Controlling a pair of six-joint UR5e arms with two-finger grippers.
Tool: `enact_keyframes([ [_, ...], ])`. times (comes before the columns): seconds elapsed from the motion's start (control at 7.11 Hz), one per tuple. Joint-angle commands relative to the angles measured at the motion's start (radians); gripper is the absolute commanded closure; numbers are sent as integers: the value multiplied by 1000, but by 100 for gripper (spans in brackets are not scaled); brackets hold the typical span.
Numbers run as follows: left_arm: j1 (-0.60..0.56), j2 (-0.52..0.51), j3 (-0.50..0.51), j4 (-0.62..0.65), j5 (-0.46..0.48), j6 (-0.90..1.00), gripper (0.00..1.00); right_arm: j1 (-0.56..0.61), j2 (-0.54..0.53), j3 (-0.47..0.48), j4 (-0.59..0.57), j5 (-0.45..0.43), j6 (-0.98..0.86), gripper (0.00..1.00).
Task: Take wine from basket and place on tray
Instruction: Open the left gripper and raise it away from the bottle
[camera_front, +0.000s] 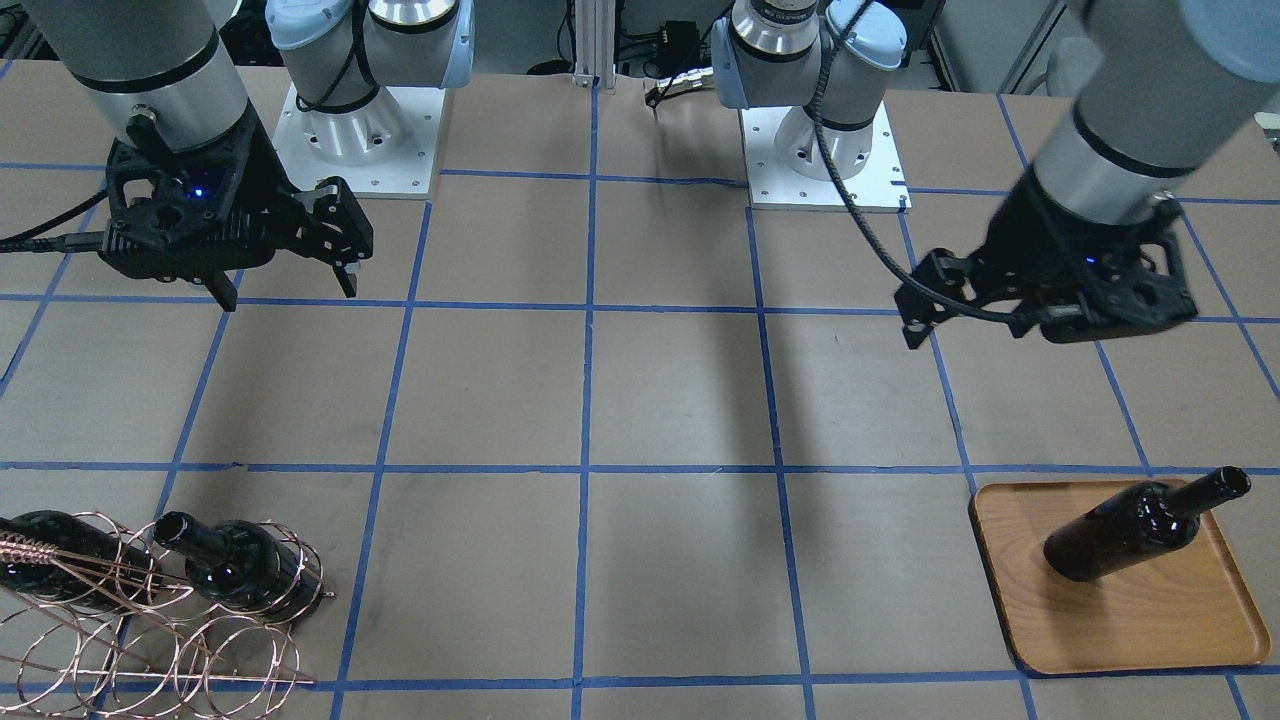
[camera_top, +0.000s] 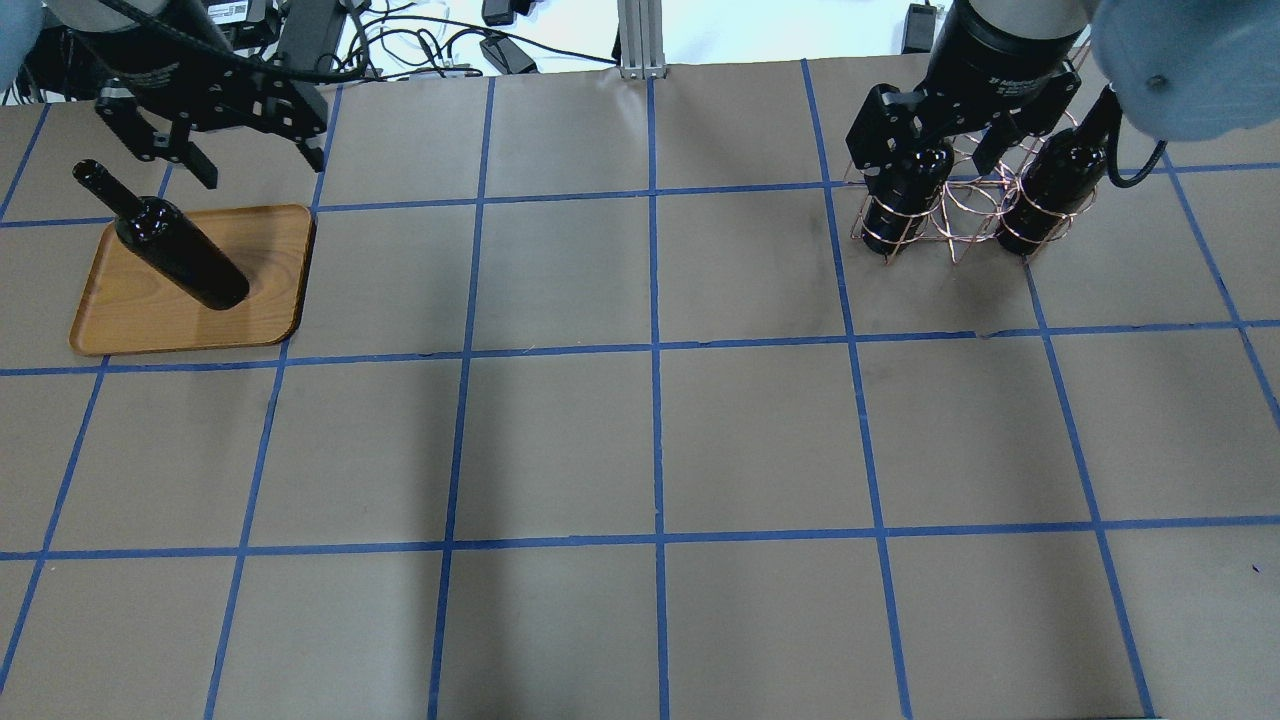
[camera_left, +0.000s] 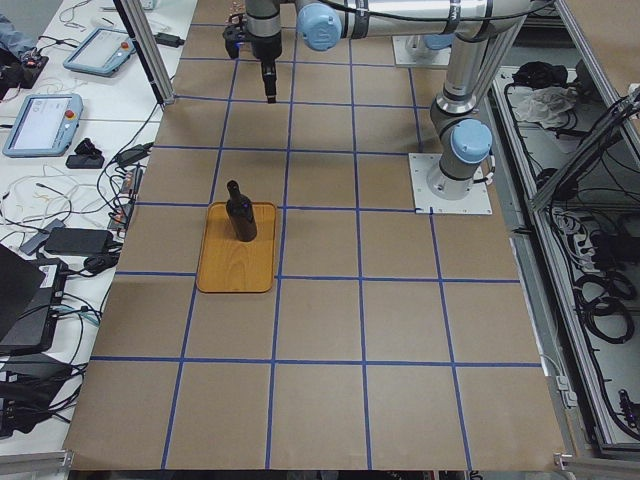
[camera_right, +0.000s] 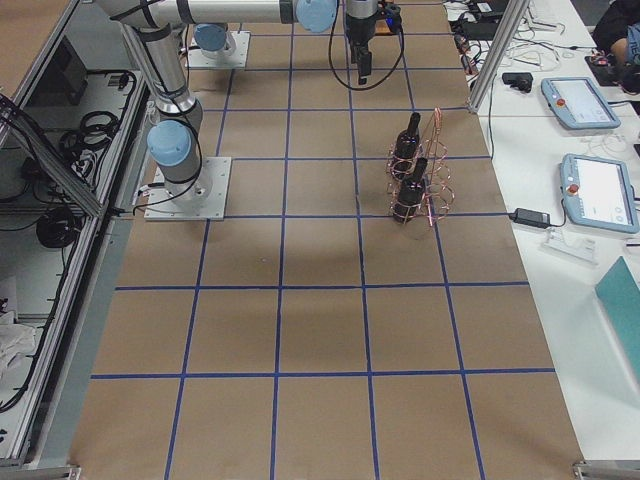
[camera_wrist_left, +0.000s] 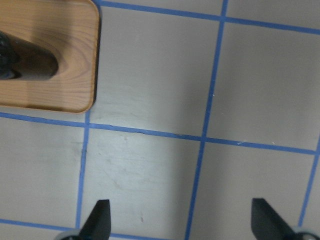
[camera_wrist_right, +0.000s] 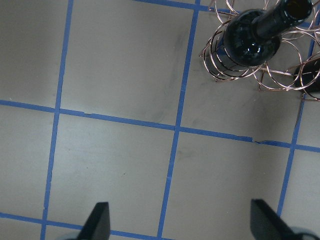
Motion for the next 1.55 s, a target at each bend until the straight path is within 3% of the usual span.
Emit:
enact_keyframes([
  [0.0,-115,67,-75,-8,1,-73,0,0,0,0,1,4,6,0],
  [1.41,-118,142,-123,5,-2,-63,0,0,-2,0,4,-12,12,0],
])
